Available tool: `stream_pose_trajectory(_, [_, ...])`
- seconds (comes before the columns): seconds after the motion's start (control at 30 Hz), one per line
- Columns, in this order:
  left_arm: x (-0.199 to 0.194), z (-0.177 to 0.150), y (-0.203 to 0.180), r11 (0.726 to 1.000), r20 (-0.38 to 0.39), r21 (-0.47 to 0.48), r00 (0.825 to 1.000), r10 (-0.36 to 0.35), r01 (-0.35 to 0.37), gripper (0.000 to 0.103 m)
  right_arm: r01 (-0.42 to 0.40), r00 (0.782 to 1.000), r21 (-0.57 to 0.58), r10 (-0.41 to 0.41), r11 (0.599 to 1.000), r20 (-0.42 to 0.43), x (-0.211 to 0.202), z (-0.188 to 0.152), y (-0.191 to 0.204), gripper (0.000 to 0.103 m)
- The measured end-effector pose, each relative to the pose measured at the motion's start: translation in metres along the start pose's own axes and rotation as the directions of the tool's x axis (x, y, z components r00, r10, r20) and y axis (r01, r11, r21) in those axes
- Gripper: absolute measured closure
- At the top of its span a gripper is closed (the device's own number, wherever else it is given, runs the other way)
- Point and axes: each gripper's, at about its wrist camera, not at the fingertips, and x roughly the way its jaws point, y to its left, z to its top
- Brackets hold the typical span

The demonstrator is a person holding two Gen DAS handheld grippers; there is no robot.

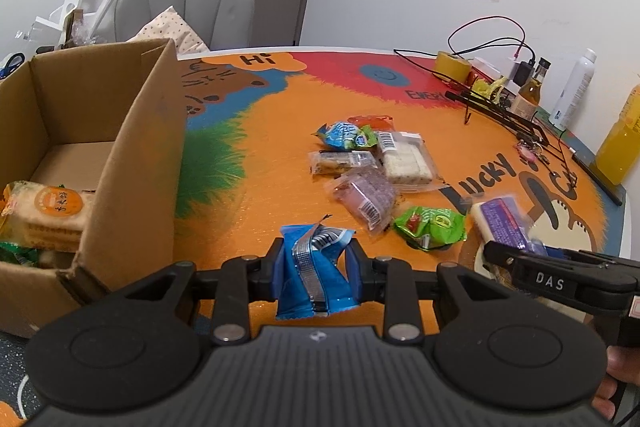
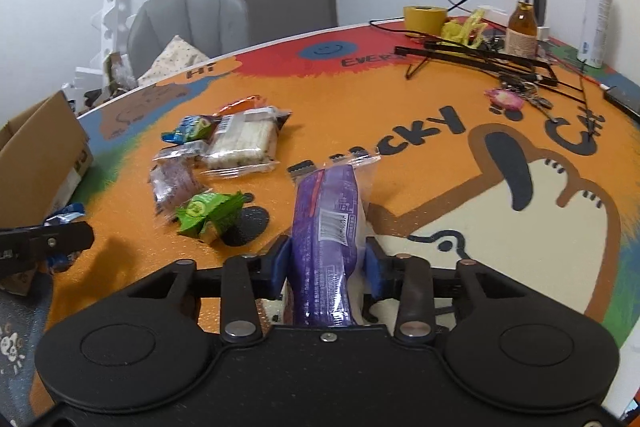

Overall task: Organize snacks
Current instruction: 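Carry both snacks over the cardboard box and open both grippers to drop them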

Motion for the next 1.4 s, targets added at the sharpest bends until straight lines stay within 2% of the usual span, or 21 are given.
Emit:
stream_pose_trajectory(0.27, [-0.006,0.002,0.000,1.000,0.015,-0.003,1.000,-0.011,0.011,0.073,-0.031,0.997,0.022,0.029,0.999,0.066,-0.019,0.008,0.002,0.072])
stream_pose_trajectory(0.6, [-0.037,0.017,0.005,1.000,0.094,-0.011,0.995,-0.017,0.018,0.073,-0.110,0.985,-0.012,0.110,0.994,0.133,-0.039,0.030,0.031,0.072])
stream_pose_trajectory(1.03, [-0.073,0.027,0.041,0.999,0.163,-0.045,0.986,0.036,-0.029,0.073,-0.191,0.967,-0.052,0.197,0.980,0.164,-0.048,0.043,0.080,0.072])
stream_pose_trajectory(1.4, [-0.100,0.029,0.068,0.997,0.205,-0.078,0.978,0.021,-0.005,0.073,-0.232,0.955,-0.106,0.247,0.967,0.165,-0.053,0.046,0.124,0.072])
